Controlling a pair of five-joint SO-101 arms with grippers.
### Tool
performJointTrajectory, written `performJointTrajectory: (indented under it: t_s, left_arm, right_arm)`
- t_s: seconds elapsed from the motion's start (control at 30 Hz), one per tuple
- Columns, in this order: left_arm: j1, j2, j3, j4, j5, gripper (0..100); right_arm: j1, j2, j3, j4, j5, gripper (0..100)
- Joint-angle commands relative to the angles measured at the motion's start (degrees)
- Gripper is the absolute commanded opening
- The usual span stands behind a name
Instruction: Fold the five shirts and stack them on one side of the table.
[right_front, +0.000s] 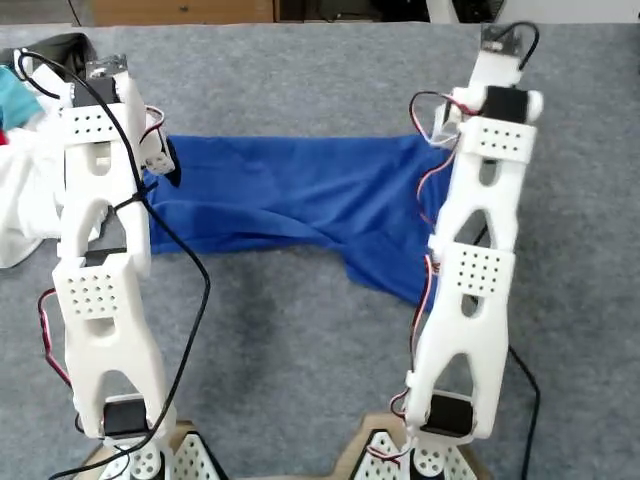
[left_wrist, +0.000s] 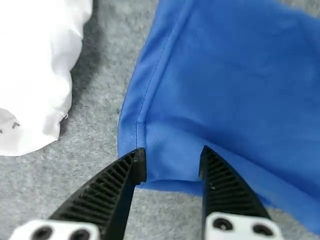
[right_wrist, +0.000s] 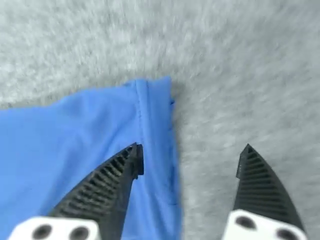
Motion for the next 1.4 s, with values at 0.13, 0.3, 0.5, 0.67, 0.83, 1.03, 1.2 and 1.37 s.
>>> performJointTrajectory:
  t_s: [0.13, 0.3, 0.5, 0.67, 0.83, 1.03, 1.2, 1.37]
  left_arm:
    - [-3.78, -4.18, -1.49, 1.05, -5.63, 19]
    - [-6.51, -10.59, 5.19, 1.05, -11.87, 19]
    - [-7.03, -19.65, 20.66, 1.05, -18.55, 19]
    - [-7.03, -26.86, 31.47, 0.53, -21.45, 19]
    - [-7.12, -36.18, 41.76, -2.99, -21.54, 18]
    - [-6.59, -55.69, 62.59, -12.22, -21.36, 18]
    - [-6.51, -75.47, 82.2, -21.54, -21.63, 19]
    - [-6.59, -89.27, 94.24, -27.34, -22.59, 19]
  right_arm:
    - [1.71, -16.84, 7.78, 1.41, 16.18, 31.0]
    - [-0.22, -33.8, 36.53, 1.32, 24.97, 31.0]
    - [-4.35, -51.03, 67.21, 0.97, 35.6, 31.0]
    - [-7.25, -55.69, 78.73, 0.97, 41.05, 31.0]
    - [-9.98, -56.31, 83.21, 1.05, 43.78, 31.0]
    - [-11.56, -56.31, 86.99, 1.05, 50.64, 31.0]
    - [-14.29, -55.87, 87.08, 0.35, 53.1, 31.0]
    - [-16.92, -54.9, 87.16, -3.25, 53.01, 24.6]
